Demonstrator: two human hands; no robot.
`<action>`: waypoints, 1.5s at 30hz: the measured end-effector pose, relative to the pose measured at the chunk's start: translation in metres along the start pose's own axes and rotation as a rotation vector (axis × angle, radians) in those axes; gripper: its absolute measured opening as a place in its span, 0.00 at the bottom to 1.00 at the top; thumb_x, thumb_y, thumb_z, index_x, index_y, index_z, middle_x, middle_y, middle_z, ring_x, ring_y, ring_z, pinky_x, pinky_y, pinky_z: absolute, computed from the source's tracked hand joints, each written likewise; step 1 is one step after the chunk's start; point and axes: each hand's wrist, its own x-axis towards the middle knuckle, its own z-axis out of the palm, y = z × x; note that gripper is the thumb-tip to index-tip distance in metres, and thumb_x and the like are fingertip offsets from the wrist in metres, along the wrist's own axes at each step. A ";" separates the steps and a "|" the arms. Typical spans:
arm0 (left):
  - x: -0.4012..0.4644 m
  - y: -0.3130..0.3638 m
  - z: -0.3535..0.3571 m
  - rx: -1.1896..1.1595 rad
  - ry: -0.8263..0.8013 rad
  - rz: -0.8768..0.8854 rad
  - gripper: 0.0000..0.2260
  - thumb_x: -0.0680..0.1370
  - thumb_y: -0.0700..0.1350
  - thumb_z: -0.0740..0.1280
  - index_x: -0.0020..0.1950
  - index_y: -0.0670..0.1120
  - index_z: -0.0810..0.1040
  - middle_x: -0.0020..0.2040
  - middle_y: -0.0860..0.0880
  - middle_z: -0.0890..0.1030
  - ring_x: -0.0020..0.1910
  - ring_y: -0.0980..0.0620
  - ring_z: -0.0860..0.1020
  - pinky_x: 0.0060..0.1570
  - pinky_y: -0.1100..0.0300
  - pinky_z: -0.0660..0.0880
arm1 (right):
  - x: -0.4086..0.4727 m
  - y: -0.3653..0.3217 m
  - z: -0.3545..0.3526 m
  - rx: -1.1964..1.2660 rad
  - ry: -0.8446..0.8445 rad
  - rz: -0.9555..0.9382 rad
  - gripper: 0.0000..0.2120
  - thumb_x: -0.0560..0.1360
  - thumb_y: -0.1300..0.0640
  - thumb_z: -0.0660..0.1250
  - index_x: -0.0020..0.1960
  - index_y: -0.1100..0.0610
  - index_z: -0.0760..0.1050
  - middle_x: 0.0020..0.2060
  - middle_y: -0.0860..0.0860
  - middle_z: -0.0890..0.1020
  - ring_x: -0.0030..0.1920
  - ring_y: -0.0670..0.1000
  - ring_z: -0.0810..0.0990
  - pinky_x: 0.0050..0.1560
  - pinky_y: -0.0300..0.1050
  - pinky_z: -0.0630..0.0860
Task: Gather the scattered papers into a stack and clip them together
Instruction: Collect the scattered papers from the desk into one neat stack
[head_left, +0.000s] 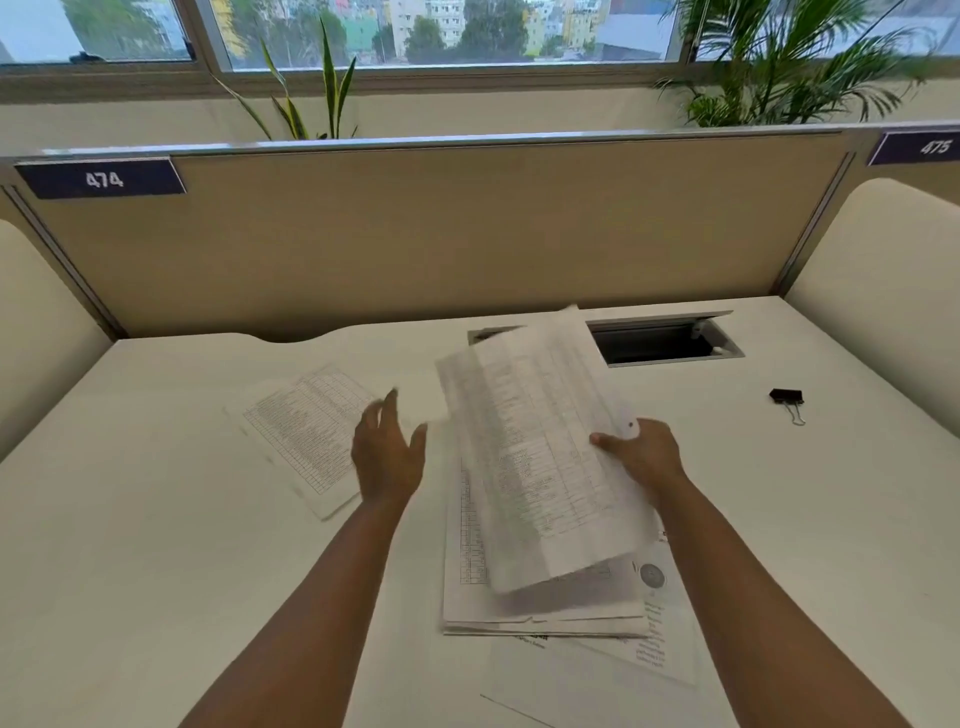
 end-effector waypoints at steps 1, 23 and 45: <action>-0.004 -0.012 0.004 -0.012 -0.066 -0.070 0.26 0.77 0.47 0.63 0.73 0.44 0.61 0.70 0.38 0.69 0.69 0.39 0.66 0.66 0.46 0.64 | 0.002 0.011 0.004 0.065 -0.005 0.092 0.23 0.67 0.56 0.75 0.57 0.67 0.76 0.54 0.62 0.81 0.52 0.61 0.81 0.54 0.53 0.78; -0.001 -0.100 0.015 0.577 -0.431 -0.046 0.26 0.81 0.51 0.52 0.76 0.44 0.49 0.78 0.41 0.47 0.77 0.44 0.47 0.74 0.48 0.52 | 0.009 0.058 0.053 -0.409 0.063 0.321 0.43 0.63 0.50 0.78 0.70 0.55 0.59 0.66 0.58 0.67 0.67 0.61 0.66 0.64 0.58 0.68; -0.005 -0.034 -0.014 0.206 0.352 0.644 0.15 0.71 0.37 0.60 0.48 0.44 0.85 0.44 0.47 0.86 0.36 0.50 0.85 0.28 0.62 0.78 | -0.020 -0.005 0.071 0.475 -0.534 0.112 0.41 0.60 0.32 0.68 0.67 0.51 0.66 0.62 0.55 0.74 0.58 0.56 0.78 0.55 0.52 0.78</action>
